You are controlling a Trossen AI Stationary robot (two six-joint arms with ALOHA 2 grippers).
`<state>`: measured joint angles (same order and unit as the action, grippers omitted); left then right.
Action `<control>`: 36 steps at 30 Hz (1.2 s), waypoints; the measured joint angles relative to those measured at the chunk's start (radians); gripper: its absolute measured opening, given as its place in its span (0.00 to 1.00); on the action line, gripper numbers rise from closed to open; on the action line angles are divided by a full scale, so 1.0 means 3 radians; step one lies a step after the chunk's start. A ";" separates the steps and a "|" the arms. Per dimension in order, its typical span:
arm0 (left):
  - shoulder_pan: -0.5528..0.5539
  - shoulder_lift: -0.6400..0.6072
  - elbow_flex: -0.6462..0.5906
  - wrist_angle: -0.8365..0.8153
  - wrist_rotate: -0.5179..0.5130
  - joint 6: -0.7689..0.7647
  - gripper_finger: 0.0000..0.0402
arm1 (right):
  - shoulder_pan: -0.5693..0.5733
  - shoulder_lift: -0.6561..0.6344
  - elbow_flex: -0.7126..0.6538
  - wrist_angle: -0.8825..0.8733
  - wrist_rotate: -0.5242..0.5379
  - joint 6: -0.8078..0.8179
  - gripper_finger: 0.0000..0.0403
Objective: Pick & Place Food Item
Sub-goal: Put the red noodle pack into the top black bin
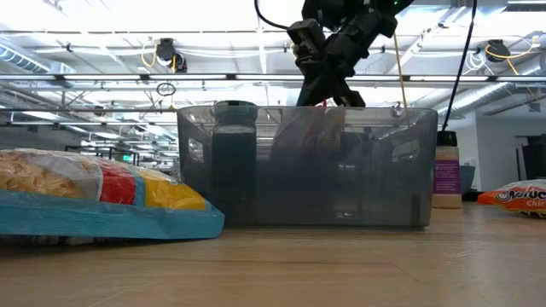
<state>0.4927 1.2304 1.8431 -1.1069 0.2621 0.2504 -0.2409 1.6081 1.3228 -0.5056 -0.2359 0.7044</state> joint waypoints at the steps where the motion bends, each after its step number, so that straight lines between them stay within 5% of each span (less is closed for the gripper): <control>1: 0.0000 0.0000 0.0000 0.0000 0.0001 0.0000 0.46 | -0.0001 0.0000 0.0000 -0.0004 0.0001 0.0022 0.00; 36: 0.0020 0.0075 -0.0001 0.0033 -0.0001 0.0098 0.46 | -0.0005 0.0001 0.0001 -0.0177 0.0101 0.0144 0.00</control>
<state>0.4988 1.2530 1.8427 -1.0969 0.2618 0.2798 -0.2424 1.6085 1.3230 -0.5586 -0.2058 0.7477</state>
